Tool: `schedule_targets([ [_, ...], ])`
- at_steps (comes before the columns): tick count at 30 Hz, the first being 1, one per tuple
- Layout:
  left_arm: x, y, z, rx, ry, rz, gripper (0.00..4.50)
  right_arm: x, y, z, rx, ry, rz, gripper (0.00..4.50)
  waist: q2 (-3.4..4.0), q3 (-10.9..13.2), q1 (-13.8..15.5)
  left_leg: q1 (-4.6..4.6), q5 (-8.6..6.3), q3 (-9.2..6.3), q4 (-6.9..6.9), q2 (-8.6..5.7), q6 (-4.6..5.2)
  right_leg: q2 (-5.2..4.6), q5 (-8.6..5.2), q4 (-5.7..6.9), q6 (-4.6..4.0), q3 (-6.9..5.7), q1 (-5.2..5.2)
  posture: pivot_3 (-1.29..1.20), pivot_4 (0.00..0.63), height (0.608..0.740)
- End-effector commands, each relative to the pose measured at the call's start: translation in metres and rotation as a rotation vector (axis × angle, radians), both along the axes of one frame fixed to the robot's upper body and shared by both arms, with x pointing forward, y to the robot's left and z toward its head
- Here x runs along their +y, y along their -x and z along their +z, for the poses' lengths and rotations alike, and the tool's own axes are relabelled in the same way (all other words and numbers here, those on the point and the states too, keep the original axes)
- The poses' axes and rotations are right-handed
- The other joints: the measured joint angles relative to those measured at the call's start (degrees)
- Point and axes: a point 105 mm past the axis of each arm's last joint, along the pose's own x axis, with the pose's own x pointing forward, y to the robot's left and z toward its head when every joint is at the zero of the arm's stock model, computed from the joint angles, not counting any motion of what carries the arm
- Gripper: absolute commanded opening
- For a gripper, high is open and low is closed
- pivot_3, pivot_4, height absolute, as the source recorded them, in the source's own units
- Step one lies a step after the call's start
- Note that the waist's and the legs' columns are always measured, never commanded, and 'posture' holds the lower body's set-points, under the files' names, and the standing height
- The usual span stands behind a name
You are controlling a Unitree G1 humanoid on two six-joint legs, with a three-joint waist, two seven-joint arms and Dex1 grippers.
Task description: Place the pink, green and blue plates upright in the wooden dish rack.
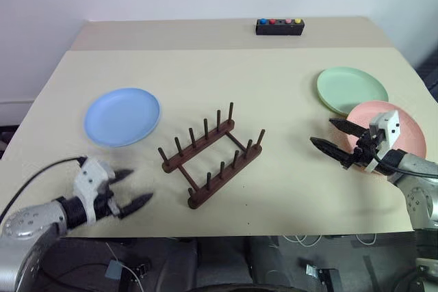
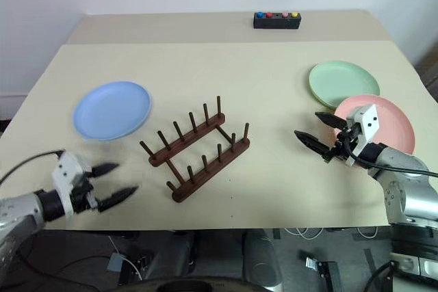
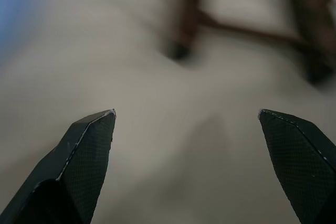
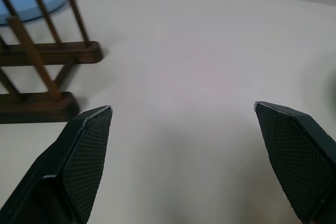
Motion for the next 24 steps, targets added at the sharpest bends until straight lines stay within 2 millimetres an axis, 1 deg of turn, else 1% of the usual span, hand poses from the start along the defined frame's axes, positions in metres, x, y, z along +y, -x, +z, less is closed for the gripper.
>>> schedule_targets([
  [1,-0.021,0.008,-0.005,-0.002,-0.047,-0.099,4.50,0.010,0.003,0.006,-0.027,0.006,0.040,4.42,0.00,0.0,0.2,0.01,0.00,0.00,0.03,0.00,0.00,0.00,-0.01,0.00,-0.02,-0.01,0.02,0.00,0.150,0.740],
  [3,-0.036,0.011,-0.010,-0.009,-0.043,-0.132,4.50,0.015,0.004,0.002,-0.015,0.021,0.064,4.42,0.00,0.0,0.2,0.05,0.00,0.00,0.08,0.00,0.00,0.00,-0.05,-0.02,-0.10,-0.01,0.12,0.00,0.150,0.740],
  [4,-0.040,0.011,-0.010,-0.014,-0.038,-0.137,4.50,0.016,0.004,0.002,-0.014,0.025,0.070,4.42,0.01,0.0,0.2,0.11,0.00,0.00,0.08,0.00,0.00,0.00,-0.05,-0.06,-0.10,-0.01,0.20,0.00,0.150,0.740],
  [5,-0.042,0.010,-0.010,-0.019,-0.037,-0.136,4.50,0.018,0.004,0.002,-0.015,0.024,0.074,4.42,0.01,0.0,0.1,0.11,0.00,0.01,0.07,0.00,0.00,-0.01,-0.05,-0.07,-0.10,0.00,0.20,0.00,0.150,0.740],
  [8,-0.060,0.005,-0.019,-0.024,-0.040,-0.173,4.50,0.027,0.006,0.000,-0.009,0.029,0.104,4.42,0.12,-0.1,0.3,0.12,0.00,0.01,0.04,0.00,0.00,0.00,-0.05,-0.06,-0.09,-0.01,0.19,0.00,0.150,0.740],
  [10,-0.069,0.001,-0.022,-0.032,-0.040,-0.189,4.50,0.030,0.009,-0.001,-0.003,0.038,0.118,4.42,0.17,-0.1,0.3,0.12,0.00,0.01,0.07,-0.01,0.00,-0.01,-0.05,-0.06,-0.08,-0.01,0.21,0.00,0.150,0.740],
  [15,-0.089,-0.010,-0.031,-0.037,-0.021,-0.202,4.50,0.030,0.016,-0.002,-0.004,0.048,0.101,4.42,0.24,-0.1,0.4,0.15,0.00,0.00,0.08,-0.02,0.00,-0.01,-0.04,-0.05,-0.06,-0.01,0.24,0.00,0.150,0.740],
  [16,-0.094,-0.011,-0.031,-0.034,-0.003,-0.208,3.96,0.030,0.019,-0.003,-0.003,0.051,0.096,4.50,0.26,-0.2,0.4,0.17,0.00,-0.01,0.09,-0.02,0.00,-0.01,-0.04,-0.05,-0.06,-0.01,0.27,0.00,0.150,0.740],
  [17,-0.097,-0.012,-0.031,-0.031,0.008,-0.211,3.70,0.030,0.020,-0.003,-0.003,0.053,0.093,4.50,0.26,-0.2,0.4,0.18,0.00,-0.01,0.08,-0.02,0.00,-0.01,-0.04,-0.05,-0.06,-0.01,0.28,0.00,0.150,0.740],
  [18,-0.100,-0.014,-0.032,-0.033,0.016,-0.208,3.27,0.030,0.022,-0.003,-0.002,0.056,0.087,4.50,0.26,-0.2,0.4,0.19,0.00,-0.01,0.08,-0.02,0.00,-0.01,-0.04,-0.05,-0.05,-0.01,0.29,0.00,0.150,0.740],
  [22,-0.103,-0.020,-0.034,-0.043,0.022,-0.207,1.29,0.029,0.028,-0.003,0.003,0.060,0.064,4.50,0.26,-0.2,0.3,0.20,0.00,-0.01,0.07,-0.02,0.00,-0.01,-0.05,-0.05,-0.04,-0.01,0.28,0.00,0.150,0.740],
  [23,-0.103,-0.022,-0.035,-0.046,0.020,-0.212,0.85,0.028,0.030,-0.003,0.004,0.060,0.059,4.50,0.28,-0.2,0.4,0.21,0.00,-0.01,0.07,-0.02,0.00,-0.01,-0.05,-0.05,-0.04,-0.01,0.29,0.00,0.150,0.740],
  [24,-0.103,-0.024,-0.036,-0.049,0.013,-0.218,0.79,0.028,0.031,-0.002,0.004,0.061,0.055,4.50,0.29,-0.2,0.4,0.22,0.00,-0.01,0.08,-0.02,0.00,-0.01,-0.06,-0.06,-0.05,-0.01,0.32,0.00,0.150,0.740],
])
